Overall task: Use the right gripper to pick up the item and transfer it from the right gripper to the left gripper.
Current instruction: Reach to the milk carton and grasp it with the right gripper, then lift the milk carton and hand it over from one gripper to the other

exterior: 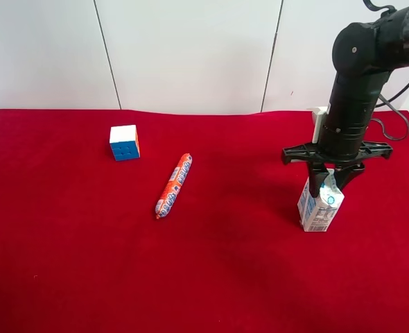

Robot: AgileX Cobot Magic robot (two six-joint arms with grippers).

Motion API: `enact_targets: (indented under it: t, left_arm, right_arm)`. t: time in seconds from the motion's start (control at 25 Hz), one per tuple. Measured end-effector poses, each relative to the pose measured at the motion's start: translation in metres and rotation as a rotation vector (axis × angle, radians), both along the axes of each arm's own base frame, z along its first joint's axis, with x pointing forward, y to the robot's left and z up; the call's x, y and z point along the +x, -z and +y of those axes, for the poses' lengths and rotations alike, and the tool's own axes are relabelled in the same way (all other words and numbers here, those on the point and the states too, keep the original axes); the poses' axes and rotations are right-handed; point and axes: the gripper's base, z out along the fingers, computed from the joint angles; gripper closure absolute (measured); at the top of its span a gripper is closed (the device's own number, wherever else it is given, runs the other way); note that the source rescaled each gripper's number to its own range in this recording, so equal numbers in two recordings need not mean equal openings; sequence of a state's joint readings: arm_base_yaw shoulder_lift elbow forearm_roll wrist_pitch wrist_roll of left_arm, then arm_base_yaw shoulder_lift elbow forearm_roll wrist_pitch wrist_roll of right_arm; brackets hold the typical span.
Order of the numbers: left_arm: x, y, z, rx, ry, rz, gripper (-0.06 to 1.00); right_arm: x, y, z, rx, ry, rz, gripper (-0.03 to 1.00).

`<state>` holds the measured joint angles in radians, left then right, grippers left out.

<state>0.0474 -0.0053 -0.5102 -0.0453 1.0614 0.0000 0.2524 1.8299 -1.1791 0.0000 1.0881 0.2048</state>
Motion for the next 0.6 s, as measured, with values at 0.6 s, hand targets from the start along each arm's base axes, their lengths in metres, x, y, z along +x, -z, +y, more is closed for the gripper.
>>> enact_targets:
  t: [0.6]
  left_arm:
    - [0.000, 0.000, 0.000, 0.000, 0.000, 0.000, -0.06]
  right_arm:
    - [0.000, -0.013, 0.002, 0.038, -0.012, -0.074, 0.97]
